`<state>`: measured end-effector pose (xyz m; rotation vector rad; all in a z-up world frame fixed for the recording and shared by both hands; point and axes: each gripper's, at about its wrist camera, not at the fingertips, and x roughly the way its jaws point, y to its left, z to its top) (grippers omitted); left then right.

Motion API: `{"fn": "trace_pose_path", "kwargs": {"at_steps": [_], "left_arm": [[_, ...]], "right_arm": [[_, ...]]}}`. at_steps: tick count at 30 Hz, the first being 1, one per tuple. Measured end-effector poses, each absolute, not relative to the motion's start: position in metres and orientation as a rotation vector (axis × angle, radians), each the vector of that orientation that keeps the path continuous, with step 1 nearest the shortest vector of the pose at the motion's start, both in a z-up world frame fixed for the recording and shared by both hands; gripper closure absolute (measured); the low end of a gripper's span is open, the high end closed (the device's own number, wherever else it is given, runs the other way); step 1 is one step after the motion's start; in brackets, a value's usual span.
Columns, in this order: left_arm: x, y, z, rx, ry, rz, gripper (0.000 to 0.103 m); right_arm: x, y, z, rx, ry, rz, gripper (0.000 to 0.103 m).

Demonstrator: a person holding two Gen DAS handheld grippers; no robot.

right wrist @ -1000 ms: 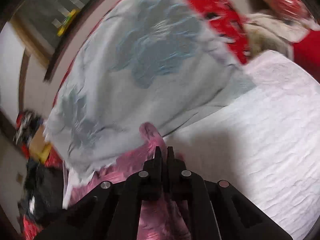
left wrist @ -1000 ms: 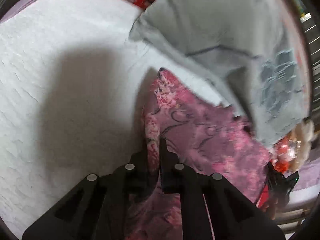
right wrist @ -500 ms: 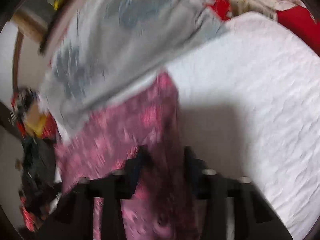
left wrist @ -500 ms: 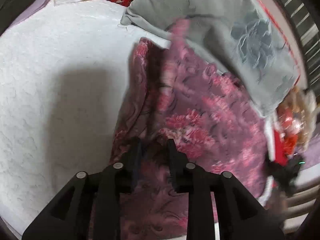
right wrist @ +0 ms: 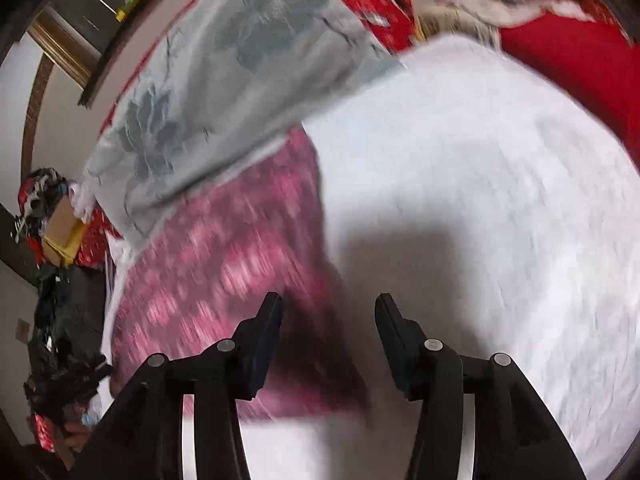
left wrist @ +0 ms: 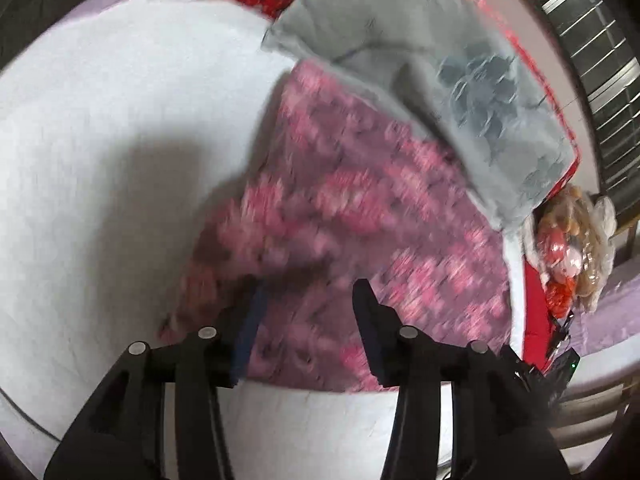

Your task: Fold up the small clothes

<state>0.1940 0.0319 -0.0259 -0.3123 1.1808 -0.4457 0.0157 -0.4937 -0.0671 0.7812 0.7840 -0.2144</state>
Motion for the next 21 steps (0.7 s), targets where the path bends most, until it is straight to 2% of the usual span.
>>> {"fn": "trace_pose_path", "kwargs": {"at_steps": [1, 2, 3, 6, 8, 10, 12, 13, 21], "left_arm": [[0.194, 0.027, -0.035, -0.296, 1.213, -0.426, 0.061], [0.194, 0.026, -0.042, -0.287, 1.226, -0.415, 0.062], [0.193, 0.027, -0.042, -0.277, 1.210, -0.408, 0.066], [0.188, 0.031, -0.040, -0.272, 1.207, -0.405, 0.067], [0.185, 0.032, -0.040, -0.261, 1.205, -0.397, 0.067], [0.180, 0.031, -0.035, -0.237, 1.195, -0.384, 0.067], [0.177, 0.027, -0.033, -0.205, 1.182, -0.377, 0.067], [0.176, 0.024, -0.034, -0.189, 1.178, -0.374, 0.067], [0.170, 0.021, -0.025, -0.150, 1.140, -0.371, 0.067]], "right_arm": [[0.015, -0.488, -0.076, 0.780, 0.814, -0.202, 0.070], [0.013, -0.481, -0.076, 0.752, 0.801, -0.190, 0.100], [0.011, -0.476, -0.072, 0.735, 0.788, -0.163, 0.099], [-0.006, -0.474, -0.054, 0.752, 0.673, -0.145, 0.099], [-0.003, -0.478, -0.059, 0.768, 0.705, -0.172, 0.099], [0.006, -0.479, -0.080, 0.764, 0.815, -0.209, 0.099], [0.004, -0.476, -0.079, 0.775, 0.794, -0.214, 0.098], [0.002, -0.475, -0.075, 0.787, 0.782, -0.217, 0.093], [-0.003, -0.469, -0.046, 0.736, 0.758, -0.239, 0.092]]}}
